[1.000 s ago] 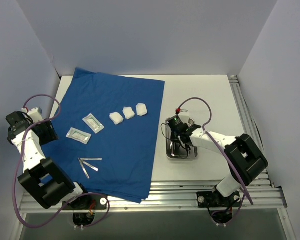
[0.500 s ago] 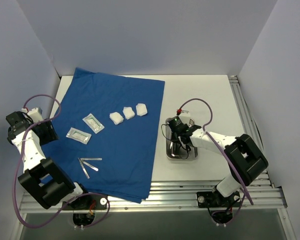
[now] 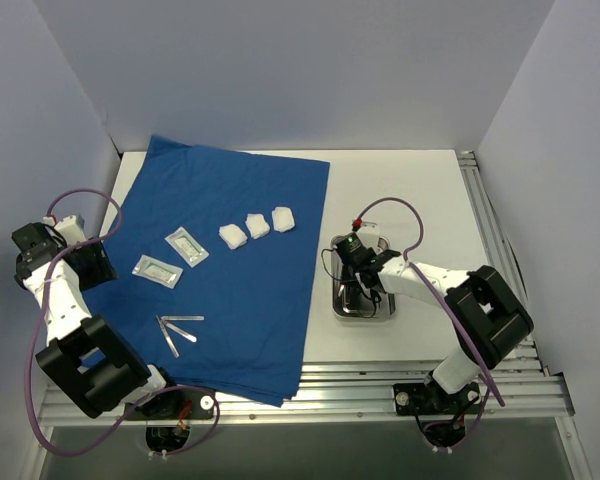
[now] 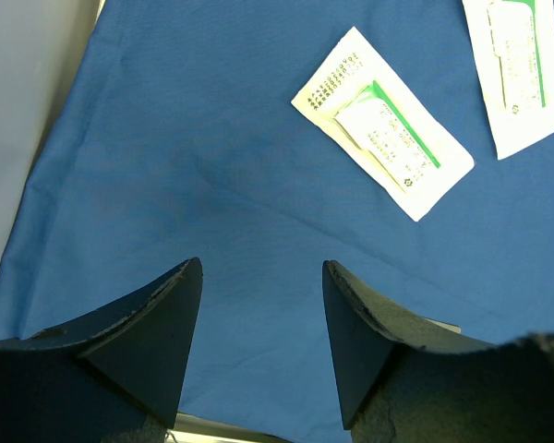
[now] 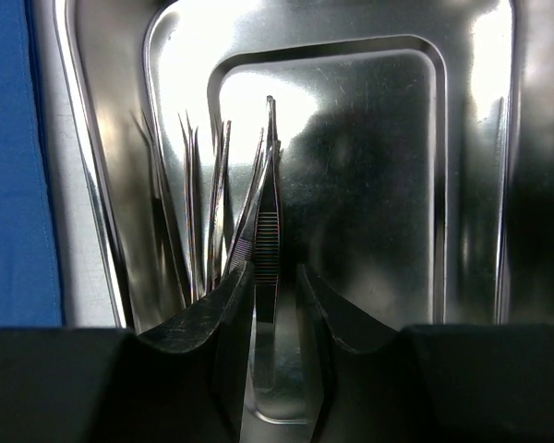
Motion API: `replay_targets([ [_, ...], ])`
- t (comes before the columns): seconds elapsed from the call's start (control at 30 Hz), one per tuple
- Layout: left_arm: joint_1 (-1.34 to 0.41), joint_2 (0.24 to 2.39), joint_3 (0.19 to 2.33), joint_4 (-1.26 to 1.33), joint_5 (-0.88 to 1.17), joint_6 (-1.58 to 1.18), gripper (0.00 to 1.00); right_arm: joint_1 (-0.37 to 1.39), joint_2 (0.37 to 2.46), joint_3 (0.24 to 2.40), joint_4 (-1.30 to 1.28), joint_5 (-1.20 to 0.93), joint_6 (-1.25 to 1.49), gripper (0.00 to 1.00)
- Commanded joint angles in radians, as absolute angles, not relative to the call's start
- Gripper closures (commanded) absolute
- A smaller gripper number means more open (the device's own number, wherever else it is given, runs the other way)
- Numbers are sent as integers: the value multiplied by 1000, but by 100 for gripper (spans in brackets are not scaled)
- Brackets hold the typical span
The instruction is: Prepare the surgical pack
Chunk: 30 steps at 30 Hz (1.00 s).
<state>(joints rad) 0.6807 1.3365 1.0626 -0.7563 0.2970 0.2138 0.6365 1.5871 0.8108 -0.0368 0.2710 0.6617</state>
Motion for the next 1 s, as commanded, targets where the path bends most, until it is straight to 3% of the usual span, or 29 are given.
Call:
replay_targets([
  [0.0, 686, 1325, 1077, -747, 319, 222, 36, 635, 1545, 848, -77, 304, 655, 78],
  [0.5, 686, 1331, 1080, -747, 321, 222, 36, 615, 1660, 885, -17, 278, 634, 81],
  [0.97, 686, 1333, 1080, -747, 318, 222, 36, 578, 1652, 873, -12, 281, 589, 94],
])
